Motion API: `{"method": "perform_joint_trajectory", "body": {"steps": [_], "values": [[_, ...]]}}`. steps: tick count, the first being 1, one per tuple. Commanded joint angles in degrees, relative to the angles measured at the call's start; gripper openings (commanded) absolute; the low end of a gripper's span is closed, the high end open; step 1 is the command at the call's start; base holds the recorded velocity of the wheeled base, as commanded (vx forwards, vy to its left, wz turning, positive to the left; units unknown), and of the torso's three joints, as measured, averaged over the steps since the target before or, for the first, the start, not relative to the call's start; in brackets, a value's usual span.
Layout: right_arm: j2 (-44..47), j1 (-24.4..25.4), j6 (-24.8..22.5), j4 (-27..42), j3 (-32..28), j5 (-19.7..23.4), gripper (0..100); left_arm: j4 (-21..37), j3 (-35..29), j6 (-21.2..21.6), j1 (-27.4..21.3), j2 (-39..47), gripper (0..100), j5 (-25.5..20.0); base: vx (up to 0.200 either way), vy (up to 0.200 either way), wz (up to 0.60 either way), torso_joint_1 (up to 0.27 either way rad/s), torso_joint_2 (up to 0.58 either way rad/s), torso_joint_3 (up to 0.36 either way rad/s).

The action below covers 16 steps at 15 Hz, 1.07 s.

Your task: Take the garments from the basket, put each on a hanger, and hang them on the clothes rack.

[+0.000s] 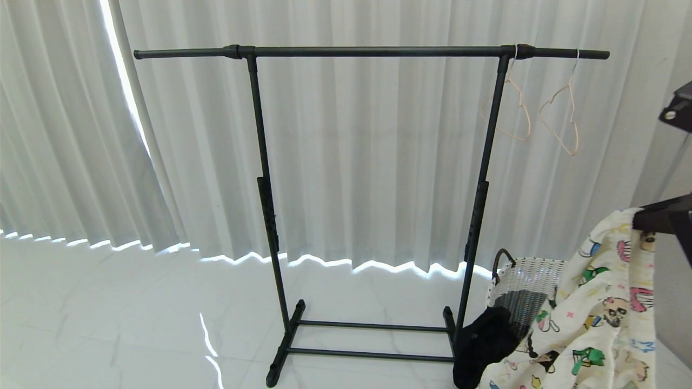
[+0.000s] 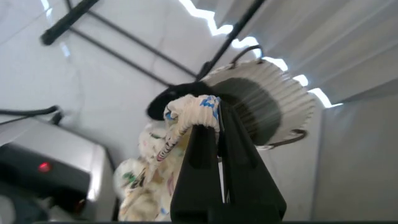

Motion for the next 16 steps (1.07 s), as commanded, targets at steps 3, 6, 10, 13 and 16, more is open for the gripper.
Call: {"method": "perform_joint_trajectory", "body": {"steps": [3,6,10,13,16], "values": [[7.2,4.09,0.71,-0.07,0.05,-0.05,0,0.03,0.0,0.61,-0.08,0.0,100,1.37,0.0,0.0,0.0,0.0,0.0,0.0],[8.08,5.24,2.47,-0.24,-0.22,-0.05,0,0.03,0.0,-8.79,0.01,0.0,100,7.26,0.0,0.0,0.0,0.0,0.0,0.0],[9.22,8.4,7.22,-0.16,0.13,-0.05,0,0.21,0.0,-8.18,0.01,0.0,100,12.54,0.0,0.0,0.0,0.0,0.0,0.0],[10.36,9.63,7.22,-0.33,-0.13,0.04,0,-0.05,-0.53,-8.53,-0.08,0.0,100,10.78,0.0,0.0,0.0,0.0,0.0,0.0],[11.42,9.89,7.22,-2.97,-0.22,0.04,0,-0.05,-13.97,-13.71,-0.52,10.37,100,-2.32,0.0,0.0,0.0,0.0,0.0,0.0]]}}
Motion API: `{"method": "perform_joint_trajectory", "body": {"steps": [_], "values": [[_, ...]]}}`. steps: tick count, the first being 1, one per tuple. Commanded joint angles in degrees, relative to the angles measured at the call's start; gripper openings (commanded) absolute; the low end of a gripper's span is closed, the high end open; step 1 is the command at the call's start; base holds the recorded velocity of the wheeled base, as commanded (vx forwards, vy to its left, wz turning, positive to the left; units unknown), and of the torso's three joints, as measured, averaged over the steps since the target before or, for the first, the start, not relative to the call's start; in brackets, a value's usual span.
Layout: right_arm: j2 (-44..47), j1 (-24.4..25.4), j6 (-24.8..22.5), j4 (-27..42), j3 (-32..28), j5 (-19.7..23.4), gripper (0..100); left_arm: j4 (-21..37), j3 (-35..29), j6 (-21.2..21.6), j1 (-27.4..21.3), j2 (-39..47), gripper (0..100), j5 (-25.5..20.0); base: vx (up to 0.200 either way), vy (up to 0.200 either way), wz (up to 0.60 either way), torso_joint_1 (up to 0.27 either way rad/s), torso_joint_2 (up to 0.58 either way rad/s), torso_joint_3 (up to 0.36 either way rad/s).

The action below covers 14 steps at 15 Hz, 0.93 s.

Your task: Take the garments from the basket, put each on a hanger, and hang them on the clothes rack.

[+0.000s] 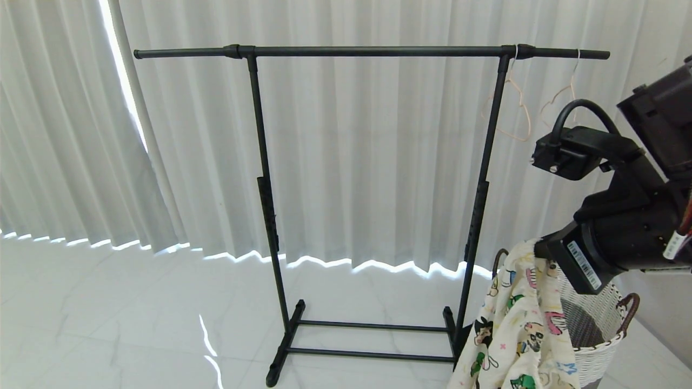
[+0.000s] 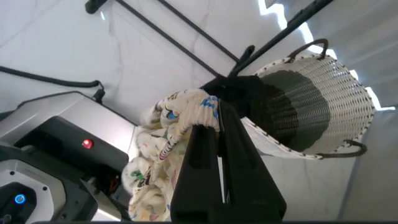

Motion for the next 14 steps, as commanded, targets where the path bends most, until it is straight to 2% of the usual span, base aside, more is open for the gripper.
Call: {"method": "perform_joint_trajectory", "body": {"steps": [1,3,5,9,11,13,14], "values": [[0.97,0.39,0.0,-0.42,0.03,0.07,0,-0.11,-13.54,-2.45,-0.37,15.72,100,-5.33,0.0,0.0,0.0,0.0,0.0,0.0],[2.11,0.48,0.0,-2.79,-0.06,0.16,0,-0.19,-21.62,-2.63,-0.64,29.6,100,-7.7,0.0,0.0,0.0,0.0,0.0,0.0],[3.87,1.53,0.09,-6.04,-1.03,0.07,0,-0.19,-28.92,-2.63,-4.33,43.05,100,-9.11,0.0,0.0,0.0,0.0,0.0,0.0],[7.91,3.73,0.61,-6.39,-8.15,0.16,0,-0.28,-34.1,-2.89,-17.07,56.41,100,-8.93,0.0,0.0,0.0,0.0,0.0,0.0],[10.55,5.66,3.95,-6.39,-13.51,0.07,0,-2.13,-37.18,-3.68,-22.52,65.02,100,-8.67,0.0,0.0,0.0,0.0,0.0,0.0],[11.25,6.46,4.13,-6.39,-14.83,0.07,0,-2.22,-37.0,-4.56,-28.67,67.48,100,-5.86,0.0,0.0,0.0,0.0,0.0,0.0],[11.86,7.25,4.13,-6.39,-15.88,0.07,0,-2.39,-37.44,-7.99,-35.97,70.56,100,-2.25,0.0,0.0,0.0,0.0,0.0,0.0]]}}
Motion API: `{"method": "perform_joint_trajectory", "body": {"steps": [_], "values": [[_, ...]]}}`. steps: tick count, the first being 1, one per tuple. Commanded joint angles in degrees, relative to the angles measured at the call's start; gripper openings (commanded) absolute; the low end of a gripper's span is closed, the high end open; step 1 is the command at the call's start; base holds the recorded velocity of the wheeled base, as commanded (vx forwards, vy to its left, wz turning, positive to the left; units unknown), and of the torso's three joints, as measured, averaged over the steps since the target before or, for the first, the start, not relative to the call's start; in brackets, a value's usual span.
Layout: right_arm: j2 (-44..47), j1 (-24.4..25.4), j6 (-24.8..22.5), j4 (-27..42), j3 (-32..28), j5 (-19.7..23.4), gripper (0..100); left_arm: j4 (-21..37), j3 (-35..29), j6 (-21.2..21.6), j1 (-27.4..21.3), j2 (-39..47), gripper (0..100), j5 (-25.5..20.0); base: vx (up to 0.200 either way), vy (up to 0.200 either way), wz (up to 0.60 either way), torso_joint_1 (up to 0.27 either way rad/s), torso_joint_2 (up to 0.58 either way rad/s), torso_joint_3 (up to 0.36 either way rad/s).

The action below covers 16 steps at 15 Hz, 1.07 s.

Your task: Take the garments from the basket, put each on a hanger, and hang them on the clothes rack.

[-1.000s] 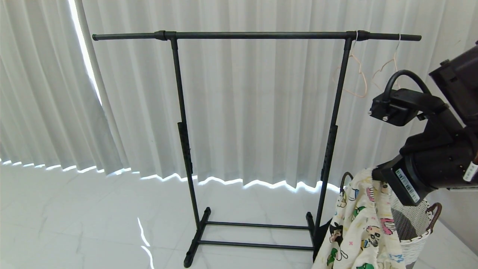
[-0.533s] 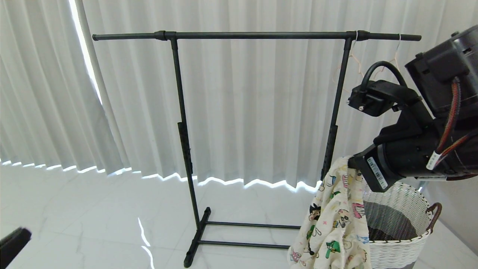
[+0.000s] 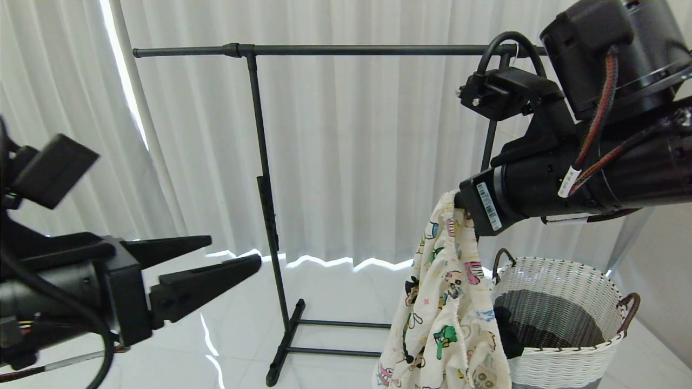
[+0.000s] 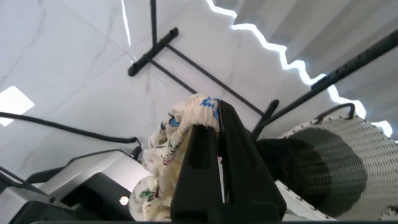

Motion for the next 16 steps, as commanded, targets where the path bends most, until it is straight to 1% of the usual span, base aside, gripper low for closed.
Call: {"method": "perform_joint_trajectory", "body": {"steps": [1,2,3,4,5,6,8,9,12,13,15,16], "values": [[1.56,1.24,0.01,-0.02,-1.71,0.01,0,-1.53,-2.92,-6.59,-12.62,10.13,100,4.45,0.0,0.0,0.0,0.0,0.0,0.0],[1.64,1.59,0.01,-0.02,-2.24,0.01,0,-2.5,-4.33,-11.51,-16.93,12.86,100,7.0,0.0,0.0,0.0,0.0,0.0,0.0],[1.64,1.68,0.1,-0.02,-2.15,0.1,0,-3.47,-4.85,-16.17,-21.32,16.37,100,11.92,0.0,0.0,0.0,0.0,0.0,0.0],[1.64,1.68,0.36,-0.02,-2.06,0.1,0,-3.91,-4.85,-18.01,-23.69,18.31,100,15.0,0.0,0.0,0.0,0.0,0.0,0.0],[1.91,2.12,1.42,-0.02,-2.15,0.1,0,-4.34,-5.2,-20.74,-28.26,22.7,100,21.59,0.0,0.0,0.0,0.0,0.0,0.0],[2.08,2.73,2.12,-0.02,-2.24,0.1,0,-4.87,-6.61,-21.09,-30.9,25.95,100,24.31,0.0,0.0,0.0,0.0,0.0,0.0],[2.17,3.0,2.3,-0.02,-2.24,0.1,0,-5.49,-8.63,-21.09,-32.75,27.8,100,24.31,0.0,0.0,0.0,0.0,0.0,0.0],[2.17,3.09,2.3,-0.02,-2.24,0.1,0,-5.49,-8.9,-21.0,-32.75,29.03,100,24.4,0.0,0.0,0.0,0.0,0.0,0.0],[2.17,3.79,2.3,-0.02,-2.24,0.1,0,-5.58,-11.01,-21.18,-30.81,32.37,100,24.66,0.0,0.0,0.0,0.0,0.0,0.0],[2.08,4.05,2.3,-0.02,-2.24,0.1,0,-5.58,-11.8,-21.79,-29.93,33.69,100,24.66,0.0,0.0,0.0,0.0,0.0,0.0],[2.0,4.4,2.3,-0.02,-2.33,0.01,0,-5.58,-13.11,-24.6,-29.41,36.06,100,24.75,0.0,0.0,0.0,0.0,0.0,0.0],[1.82,4.4,2.21,-0.02,-2.33,-0.16,0,-5.49,-12.59,-25.66,-29.41,36.68,100,24.75,0.0,0.0,0.0,0.0,0.0,0.0]]}}
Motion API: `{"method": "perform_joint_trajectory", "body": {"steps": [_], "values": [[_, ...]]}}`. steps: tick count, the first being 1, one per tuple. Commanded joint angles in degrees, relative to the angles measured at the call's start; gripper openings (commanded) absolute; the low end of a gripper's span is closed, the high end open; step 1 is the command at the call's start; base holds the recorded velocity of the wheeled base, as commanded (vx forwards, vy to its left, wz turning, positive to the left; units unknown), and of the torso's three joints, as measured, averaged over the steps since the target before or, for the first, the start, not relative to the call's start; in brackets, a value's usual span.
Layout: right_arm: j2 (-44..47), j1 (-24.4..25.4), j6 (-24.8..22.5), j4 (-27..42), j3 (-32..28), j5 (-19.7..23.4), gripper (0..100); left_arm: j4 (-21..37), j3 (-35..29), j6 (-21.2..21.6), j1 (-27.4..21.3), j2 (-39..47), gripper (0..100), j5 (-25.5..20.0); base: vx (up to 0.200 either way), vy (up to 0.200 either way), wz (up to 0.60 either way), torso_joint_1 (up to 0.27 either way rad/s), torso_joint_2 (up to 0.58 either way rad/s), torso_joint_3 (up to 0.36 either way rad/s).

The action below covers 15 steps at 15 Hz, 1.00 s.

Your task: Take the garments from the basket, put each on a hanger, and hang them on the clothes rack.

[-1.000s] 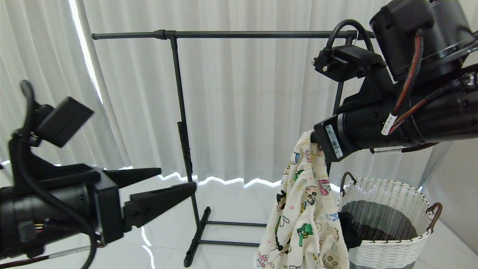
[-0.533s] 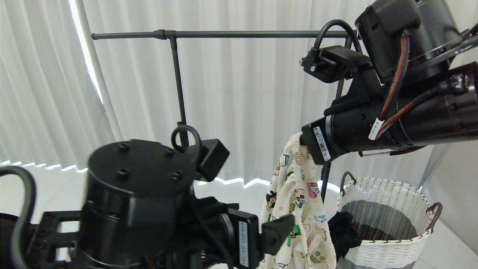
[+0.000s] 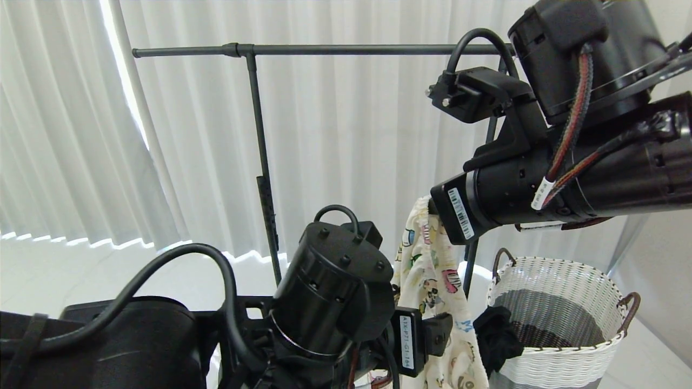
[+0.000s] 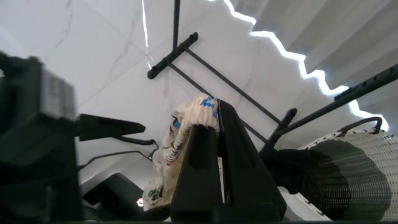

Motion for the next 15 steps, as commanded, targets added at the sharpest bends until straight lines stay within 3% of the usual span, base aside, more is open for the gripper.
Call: {"method": "perform_joint_trajectory", "body": {"steps": [1,5,11,12,15], "values": [[-0.44,0.1,0.02,-0.02,-0.01,-0.17,0,0.05,0.75,-0.36,0.25,2.25,100,0.04,0.0,0.0,0.0,0.0,0.0,0.0],[-0.96,-0.6,-0.07,0.07,-0.27,-0.25,0,0.05,11.12,-0.01,-0.54,1.2,100,1.89,0.0,0.0,0.0,0.0,0.0,0.0],[-1.93,-2.18,-0.16,0.24,-0.1,-0.34,0,0.14,16.48,-0.01,-2.38,0.14,100,6.19,0.0,0.0,0.0,0.0,0.0,0.0],[-2.02,-2.54,-0.16,0.24,-0.01,-0.69,0,0.05,16.48,-0.01,-2.38,-0.3,0,6.72,0.0,0.0,0.0,0.0,0.0,0.0],[-2.72,-3.68,-0.07,1.3,0.43,-1.13,0,0.14,16.57,-0.01,-3.17,-1.53,0,9.71,0.0,0.0,0.0,0.0,0.0,0.0]]}}
